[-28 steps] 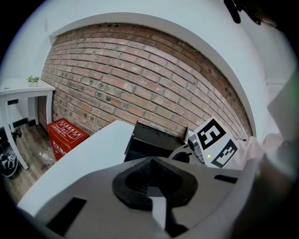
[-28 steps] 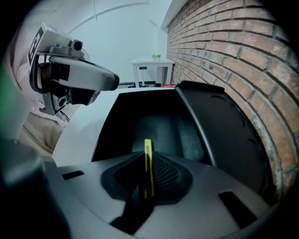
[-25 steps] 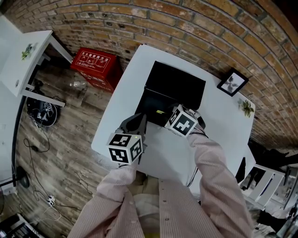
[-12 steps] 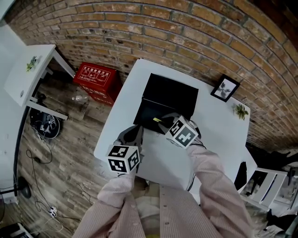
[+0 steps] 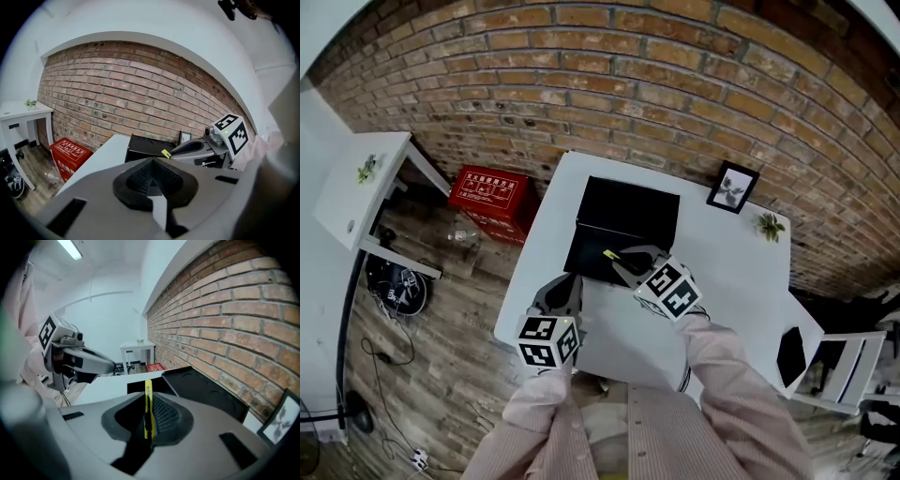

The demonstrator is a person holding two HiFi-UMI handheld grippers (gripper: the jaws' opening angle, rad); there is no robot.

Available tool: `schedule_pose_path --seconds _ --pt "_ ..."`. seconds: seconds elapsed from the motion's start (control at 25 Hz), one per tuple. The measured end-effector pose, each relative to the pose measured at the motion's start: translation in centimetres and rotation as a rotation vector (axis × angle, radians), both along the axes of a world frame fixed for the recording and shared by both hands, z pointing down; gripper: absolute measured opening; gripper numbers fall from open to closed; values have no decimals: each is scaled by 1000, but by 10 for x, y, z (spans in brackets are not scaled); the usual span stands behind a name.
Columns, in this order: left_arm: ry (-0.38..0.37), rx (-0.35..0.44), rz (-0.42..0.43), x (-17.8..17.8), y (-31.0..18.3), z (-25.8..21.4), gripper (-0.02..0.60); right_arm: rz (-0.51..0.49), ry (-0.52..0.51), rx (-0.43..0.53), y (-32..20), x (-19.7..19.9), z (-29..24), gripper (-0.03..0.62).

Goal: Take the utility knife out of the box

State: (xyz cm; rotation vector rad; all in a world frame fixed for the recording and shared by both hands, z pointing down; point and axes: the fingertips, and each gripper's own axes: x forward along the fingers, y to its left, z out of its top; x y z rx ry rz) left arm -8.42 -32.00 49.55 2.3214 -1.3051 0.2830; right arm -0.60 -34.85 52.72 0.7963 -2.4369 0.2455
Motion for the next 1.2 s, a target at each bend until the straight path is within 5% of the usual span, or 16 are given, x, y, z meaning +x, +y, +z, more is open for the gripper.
schedule_pose_path --seconds 0.76,1.2 --pt "-36 180 -1 2 7 -58 -8 258 -467 133 20 33 -90 52" --pt "-16 268 -51 -12 9 -102 -8 355 -526 240 29 70 -129 52"
